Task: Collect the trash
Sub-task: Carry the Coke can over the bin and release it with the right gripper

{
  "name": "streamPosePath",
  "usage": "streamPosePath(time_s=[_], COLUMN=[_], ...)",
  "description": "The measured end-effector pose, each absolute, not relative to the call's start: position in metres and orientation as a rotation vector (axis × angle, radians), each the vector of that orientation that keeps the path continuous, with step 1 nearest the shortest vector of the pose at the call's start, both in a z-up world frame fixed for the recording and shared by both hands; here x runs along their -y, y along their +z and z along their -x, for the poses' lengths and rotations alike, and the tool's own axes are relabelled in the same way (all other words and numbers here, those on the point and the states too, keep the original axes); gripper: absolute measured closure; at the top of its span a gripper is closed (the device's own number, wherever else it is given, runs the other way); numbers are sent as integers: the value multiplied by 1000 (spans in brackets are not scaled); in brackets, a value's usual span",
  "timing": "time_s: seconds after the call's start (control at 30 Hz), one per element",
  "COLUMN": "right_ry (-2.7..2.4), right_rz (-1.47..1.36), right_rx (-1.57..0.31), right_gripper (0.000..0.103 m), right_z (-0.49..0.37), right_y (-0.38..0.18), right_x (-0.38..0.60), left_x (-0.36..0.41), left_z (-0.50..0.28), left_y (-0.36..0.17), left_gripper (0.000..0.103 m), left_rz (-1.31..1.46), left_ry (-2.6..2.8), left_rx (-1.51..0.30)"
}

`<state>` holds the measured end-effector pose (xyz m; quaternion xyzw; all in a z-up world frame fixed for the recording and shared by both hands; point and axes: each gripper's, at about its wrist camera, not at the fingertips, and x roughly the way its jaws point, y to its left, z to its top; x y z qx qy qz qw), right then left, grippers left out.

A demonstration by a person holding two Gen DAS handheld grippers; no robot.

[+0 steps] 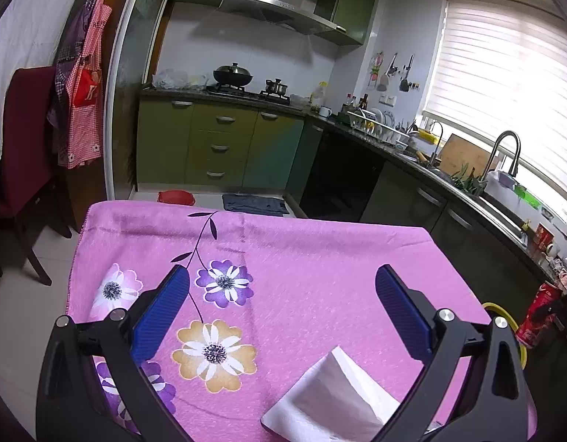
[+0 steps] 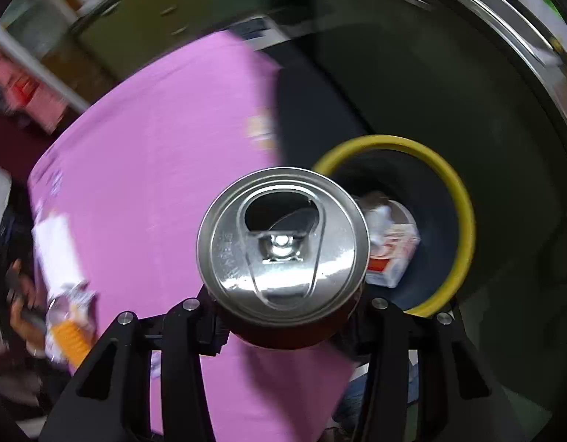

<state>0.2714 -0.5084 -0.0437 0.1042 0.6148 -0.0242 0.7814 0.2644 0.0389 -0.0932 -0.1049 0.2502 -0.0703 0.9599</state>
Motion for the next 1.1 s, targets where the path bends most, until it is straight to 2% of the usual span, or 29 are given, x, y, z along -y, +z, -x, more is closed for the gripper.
streamPosePath(time_s=[0.5, 0.53, 0.57, 0.6, 0.9, 1.1], right_ry=[-259, -268, -286, -310, -209, -87], right_rz=[-264, -281, -290, -278, -248, -247], right_rx=[-1426, -1422, -1410, -1396, -1271, -1239], right_gripper=[55, 52, 38, 28, 28, 28], right_z=[-292, -296, -299, -301, -269, -233], right_y=[-110, -115, -117, -117, -84, -86], right_x=[604, 609, 615, 619, 585, 546], left_x=[-40, -40, -40, -39, -36, -26], left_z=[-265, -265, -264, -264, -264, -261], left_y=[-96, -96, -96, -96, -95, -88], left_gripper=[7, 7, 7, 7, 7, 7], left_rz=[216, 213, 211, 208, 206, 150], left_ry=[-150, -151, -151, -150, -164, -185], left_rx=[-515, -515, -515, -514, -541, -545])
